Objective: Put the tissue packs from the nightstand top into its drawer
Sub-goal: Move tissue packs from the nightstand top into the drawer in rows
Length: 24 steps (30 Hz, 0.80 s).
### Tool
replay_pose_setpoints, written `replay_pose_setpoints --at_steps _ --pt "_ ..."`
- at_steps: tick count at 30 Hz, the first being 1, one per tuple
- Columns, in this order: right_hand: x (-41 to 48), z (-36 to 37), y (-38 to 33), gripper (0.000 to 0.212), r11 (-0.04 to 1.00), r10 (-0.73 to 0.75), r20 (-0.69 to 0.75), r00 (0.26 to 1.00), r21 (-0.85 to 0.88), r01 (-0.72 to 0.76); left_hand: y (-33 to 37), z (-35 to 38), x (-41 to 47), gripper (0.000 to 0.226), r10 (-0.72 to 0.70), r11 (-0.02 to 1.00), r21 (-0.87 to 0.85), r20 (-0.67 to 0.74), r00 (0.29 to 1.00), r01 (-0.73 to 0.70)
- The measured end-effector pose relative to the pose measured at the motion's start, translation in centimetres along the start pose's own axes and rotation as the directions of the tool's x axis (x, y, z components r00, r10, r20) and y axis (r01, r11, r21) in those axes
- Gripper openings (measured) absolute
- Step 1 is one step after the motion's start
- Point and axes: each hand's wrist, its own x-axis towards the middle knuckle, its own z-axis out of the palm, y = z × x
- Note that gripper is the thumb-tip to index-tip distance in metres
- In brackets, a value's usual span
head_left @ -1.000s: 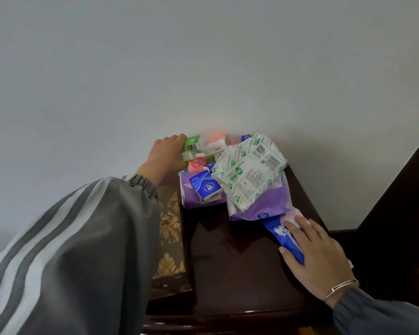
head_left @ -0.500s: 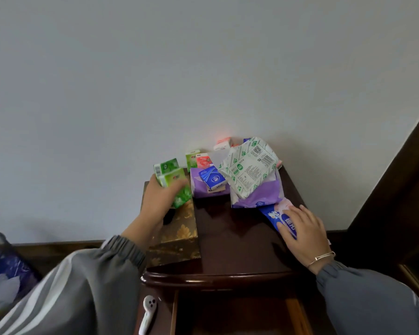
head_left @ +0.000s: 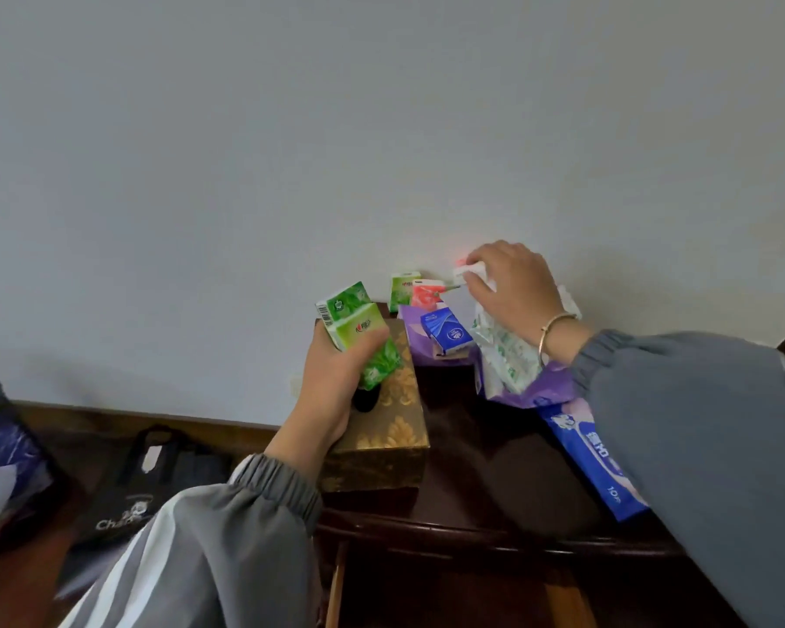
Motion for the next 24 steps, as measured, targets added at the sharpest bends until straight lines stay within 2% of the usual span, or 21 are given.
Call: replay_pose_setpoints --at_steps 3,6,8,11,16,20,24 --pt "4.8 2.5 1.3 0.047 0.989 0.149 0.301 0.942 -0.030 -0.146 0.0 -0.1 0.1 0.059 0.002 1.000 -0.026 0.008 1.000 -0.001" --pt "4.7 4.7 1.9 0.074 0.973 0.157 0.456 0.876 0.080 -0.216 -0.1 -0.2 0.1 0.055 0.001 0.999 -0.046 0.008 1.000 0.000" --pt "2.8 5.5 2.3 0.079 0.980 0.112 0.469 0.876 0.095 -0.176 -0.3 -0.4 0.2 0.050 -0.002 0.999 -0.054 0.034 0.999 0.003" --pt "-0.1 5.8 2.9 0.075 0.998 0.023 0.424 0.905 0.050 -0.049 -0.3 -0.6 0.3 0.047 -0.003 0.998 -0.064 0.050 0.999 0.006" --pt "-3.1 5.8 2.9 0.071 0.988 -0.039 0.341 0.939 0.153 -0.014 -0.2 -0.7 0.2 0.041 -0.013 0.998 -0.066 0.050 0.999 0.016" --pt "-1.3 5.9 2.4 0.076 0.985 0.034 0.313 0.949 0.153 -0.086 0.0 -0.5 -0.1 0.049 -0.015 0.999 -0.049 0.045 0.999 0.018" --pt "0.1 7.0 1.3 0.095 0.993 0.117 0.447 0.887 -0.044 -0.109 0.0 -0.2 -0.2 0.057 -0.014 1.000 -0.005 0.019 1.000 0.014"
